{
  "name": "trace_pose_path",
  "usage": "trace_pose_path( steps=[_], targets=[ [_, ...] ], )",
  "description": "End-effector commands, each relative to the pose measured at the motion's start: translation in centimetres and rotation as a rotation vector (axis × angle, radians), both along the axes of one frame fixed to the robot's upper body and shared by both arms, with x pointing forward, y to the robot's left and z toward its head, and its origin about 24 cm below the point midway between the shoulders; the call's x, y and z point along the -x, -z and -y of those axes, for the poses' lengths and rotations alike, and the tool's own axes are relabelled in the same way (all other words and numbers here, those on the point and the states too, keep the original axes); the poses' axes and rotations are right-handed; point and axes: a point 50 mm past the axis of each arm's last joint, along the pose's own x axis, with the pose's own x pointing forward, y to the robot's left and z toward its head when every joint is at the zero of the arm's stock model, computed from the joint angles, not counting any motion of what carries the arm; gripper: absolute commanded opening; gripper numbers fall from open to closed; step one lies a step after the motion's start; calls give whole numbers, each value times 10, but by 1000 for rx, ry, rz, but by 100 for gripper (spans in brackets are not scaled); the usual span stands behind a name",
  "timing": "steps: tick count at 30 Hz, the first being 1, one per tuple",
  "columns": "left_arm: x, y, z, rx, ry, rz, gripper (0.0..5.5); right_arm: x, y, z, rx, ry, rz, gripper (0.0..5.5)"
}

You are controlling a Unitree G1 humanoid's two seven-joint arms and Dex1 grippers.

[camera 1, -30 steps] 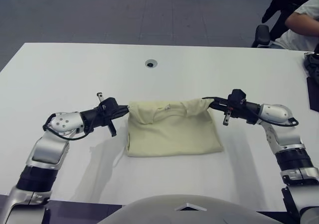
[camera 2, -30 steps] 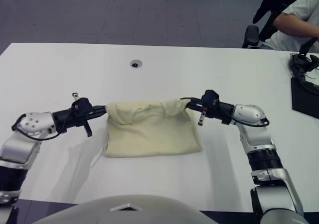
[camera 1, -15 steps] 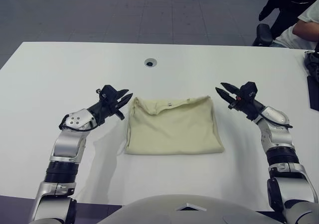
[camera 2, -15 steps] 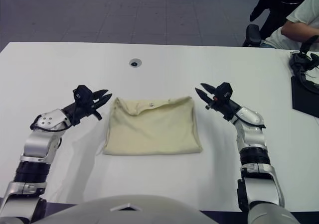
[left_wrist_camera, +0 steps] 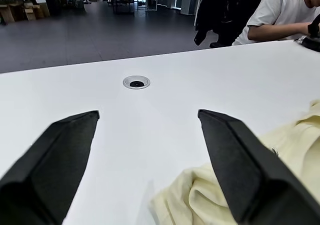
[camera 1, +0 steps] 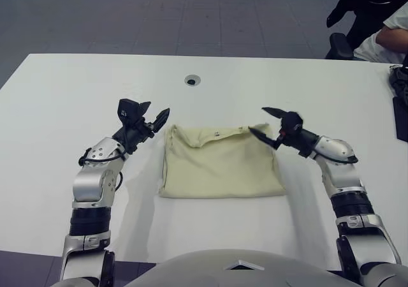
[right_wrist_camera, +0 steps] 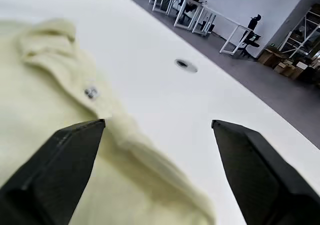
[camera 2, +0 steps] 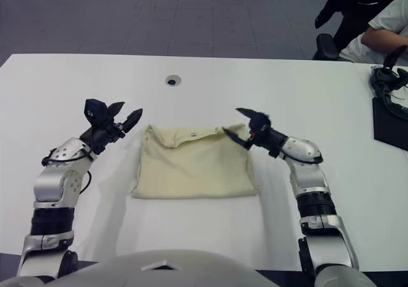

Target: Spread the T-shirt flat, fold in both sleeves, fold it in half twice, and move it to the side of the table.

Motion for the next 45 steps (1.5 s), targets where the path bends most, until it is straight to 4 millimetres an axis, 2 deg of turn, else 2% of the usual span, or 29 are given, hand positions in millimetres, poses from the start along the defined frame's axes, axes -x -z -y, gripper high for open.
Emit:
trace_pose_path(
  steps=[1, 3, 5, 7, 10, 12, 14, 16, 20, 24, 28, 32, 35, 41, 45],
  targets=[
    [8, -10, 0, -78, -3, 68, 437, -4, 6, 1, 331, -89, 97, 464],
    [13, -16, -4, -90, -24, 95, 474, -3, 12, 6, 459, -118, 118, 497],
    [16, -22, -8, -99, -38, 120, 506, -2, 17, 26, 600, -100, 121, 526],
    [19, -26, -9, -105, -43, 135, 537, -3, 12, 48, 681, -41, 135, 540],
    [24, -29, -8, -111, -40, 143, 537, 1, -5, 82, 758, 43, 142, 540],
    [26, -29, -5, -116, -36, 147, 537, 19, -12, 104, 809, 31, 36, 540],
    [30, -30, -1, -128, -19, 154, 537, 43, -18, 112, 822, -29, -78, 540],
    [33, -31, 2, -127, -11, 158, 537, 62, -23, 96, 755, -142, -142, 540],
    [37, -27, 12, -93, 5, 144, 537, 98, -30, 38, 436, -446, -264, 540],
    [43, -19, 21, -80, 38, 113, 537, 106, -29, 14, 335, -548, -292, 540],
    [46, -15, 22, -62, 28, 95, 537, 101, -5, -5, 323, -550, -278, 540],
    [51, -6, 29, -76, 56, 57, 537, 105, 25, -13, 417, -575, -259, 540],
    [53, -3, 30, -81, 64, 46, 537, 98, 24, -21, 379, -543, -185, 540],
    [52, 0, 32, -90, 59, 45, 537, 68, 15, -27, 371, -453, -10, 540],
    [50, -3, 36, -100, 84, 63, 537, 57, 13, -34, 286, -412, 51, 540]
  ],
)
